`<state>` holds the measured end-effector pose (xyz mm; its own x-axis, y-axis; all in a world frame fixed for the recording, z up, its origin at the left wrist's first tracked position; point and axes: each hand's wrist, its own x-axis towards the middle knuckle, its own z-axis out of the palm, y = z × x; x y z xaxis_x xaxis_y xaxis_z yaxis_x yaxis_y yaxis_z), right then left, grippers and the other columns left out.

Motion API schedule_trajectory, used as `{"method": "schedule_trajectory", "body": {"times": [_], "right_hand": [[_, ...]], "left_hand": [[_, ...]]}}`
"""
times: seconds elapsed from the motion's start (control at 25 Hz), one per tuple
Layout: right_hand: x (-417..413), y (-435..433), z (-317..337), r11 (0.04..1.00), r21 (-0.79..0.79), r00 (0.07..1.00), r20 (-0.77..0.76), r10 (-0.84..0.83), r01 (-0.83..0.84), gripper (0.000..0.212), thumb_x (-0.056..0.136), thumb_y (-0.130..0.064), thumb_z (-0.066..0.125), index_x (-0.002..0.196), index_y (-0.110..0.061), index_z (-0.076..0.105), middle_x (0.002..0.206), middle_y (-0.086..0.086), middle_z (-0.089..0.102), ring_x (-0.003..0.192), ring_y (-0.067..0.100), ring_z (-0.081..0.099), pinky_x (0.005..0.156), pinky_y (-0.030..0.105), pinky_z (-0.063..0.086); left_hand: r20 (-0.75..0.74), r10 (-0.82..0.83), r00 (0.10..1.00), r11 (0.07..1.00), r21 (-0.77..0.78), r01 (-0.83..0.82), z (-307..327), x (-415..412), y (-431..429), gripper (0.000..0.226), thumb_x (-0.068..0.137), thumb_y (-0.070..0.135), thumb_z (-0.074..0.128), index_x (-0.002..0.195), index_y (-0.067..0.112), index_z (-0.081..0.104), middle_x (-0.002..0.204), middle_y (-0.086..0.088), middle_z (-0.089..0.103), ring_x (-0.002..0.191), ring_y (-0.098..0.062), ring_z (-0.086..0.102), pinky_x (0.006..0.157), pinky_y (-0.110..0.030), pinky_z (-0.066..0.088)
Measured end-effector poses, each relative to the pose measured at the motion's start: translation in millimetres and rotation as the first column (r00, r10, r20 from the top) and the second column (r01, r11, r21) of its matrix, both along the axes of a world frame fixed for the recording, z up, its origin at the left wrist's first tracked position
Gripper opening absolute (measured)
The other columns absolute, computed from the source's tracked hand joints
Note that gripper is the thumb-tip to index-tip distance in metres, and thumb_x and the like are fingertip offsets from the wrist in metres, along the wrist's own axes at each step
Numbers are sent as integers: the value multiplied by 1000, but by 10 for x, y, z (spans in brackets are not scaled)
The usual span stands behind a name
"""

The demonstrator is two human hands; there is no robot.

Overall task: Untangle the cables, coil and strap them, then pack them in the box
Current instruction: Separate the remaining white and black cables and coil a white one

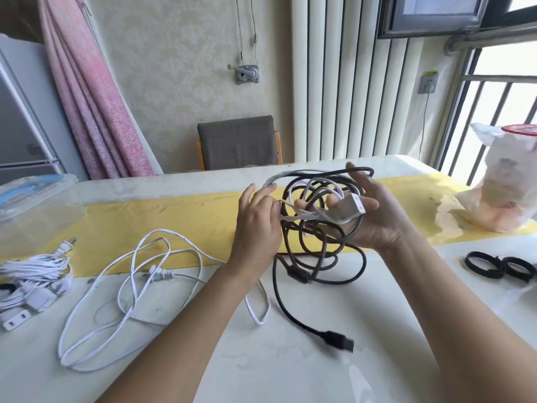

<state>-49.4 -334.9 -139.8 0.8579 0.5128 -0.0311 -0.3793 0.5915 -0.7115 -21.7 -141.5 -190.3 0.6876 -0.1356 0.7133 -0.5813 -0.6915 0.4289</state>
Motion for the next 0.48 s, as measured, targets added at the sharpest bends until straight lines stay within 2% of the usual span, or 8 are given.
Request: {"method": "schedule_trajectory", "body": {"times": [0.12, 0.16, 0.24, 0.28, 0.32, 0.36, 0.44, 0.48], "right_hand": [[76, -64, -43, 928, -268, 946, -125, -298, 257, 49, 98, -34, 39, 67, -6, 64, 66, 11, 68, 73, 27, 70, 60, 40, 60], [114, -125, -87, 777, -515, 898, -28, -438, 362, 33, 95, -26, 48, 77, -3, 64, 68, 12, 67, 64, 26, 68, 57, 36, 59], [124, -243, -124, 102, -899, 819, 336, -465, 426, 14, 87, -14, 55, 87, -1, 62, 79, 15, 62, 73, 32, 62, 66, 35, 54], [103, -277, -111, -259, -867, 791, 496, -359, 426, 12, 85, -9, 53, 92, -2, 60, 90, 17, 59, 86, 36, 57, 73, 37, 50], [78, -278, -73, -482, -736, 720, 641, -267, 476, 19, 84, -6, 49, 100, -4, 59, 103, 19, 56, 98, 38, 51, 79, 39, 45], [24, -225, 8, -541, -608, 594, 771, -229, 581, 25, 84, -4, 46, 106, -5, 59, 112, 18, 53, 105, 37, 47, 83, 40, 40], [-89, -64, 164, -430, -403, 332, 914, -234, 808, 23, 88, -11, 47, 104, -8, 63, 106, 16, 60, 98, 35, 52, 76, 36, 37], [-96, 43, 188, -368, -428, 377, 903, -204, 825, 22, 92, -21, 48, 98, -8, 64, 97, 16, 63, 92, 34, 55, 70, 34, 37]], "left_hand": [[-21, -46, 999, 994, -101, 44, -78, -31, -45, 43, 97, 27, 30, 86, 0, 61, 124, -14, 61, 120, -35, 44, 103, -22, 25], [-43, -57, 997, 992, -116, 52, -100, -43, -73, 45, 96, 29, 29, 85, -1, 60, 121, -17, 62, 120, -36, 44, 106, -24, 25], [-81, -80, 993, 991, -116, 71, -140, -44, -98, 44, 97, 31, 27, 82, 1, 56, 115, -21, 63, 125, -35, 41, 110, -37, 27], [-86, -80, 993, 992, -107, 70, -155, -32, -87, 44, 97, 33, 26, 82, 2, 54, 115, -23, 63, 128, -34, 39, 109, -38, 28], [-78, -63, 995, 994, -90, 56, -160, -23, -69, 45, 97, 34, 25, 82, 3, 53, 118, -23, 62, 131, -34, 37, 109, -36, 27], [-47, -37, 998, 997, -65, 34, -158, -23, -55, 43, 97, 33, 26, 81, 3, 52, 122, -24, 60, 133, -35, 35, 108, -33, 26], [53, -12, 999, 1000, -3, 12, -138, -47, -59, 35, 99, 25, 30, 79, 4, 50, 130, -26, 55, 132, -38, 34, 107, -32, 24], [102, -13, 995, 1000, 24, 10, -119, -62, -78, 32, 99, 22, 32, 79, 4, 49, 134, -26, 52, 132, -38, 33, 106, -33, 24]]}}
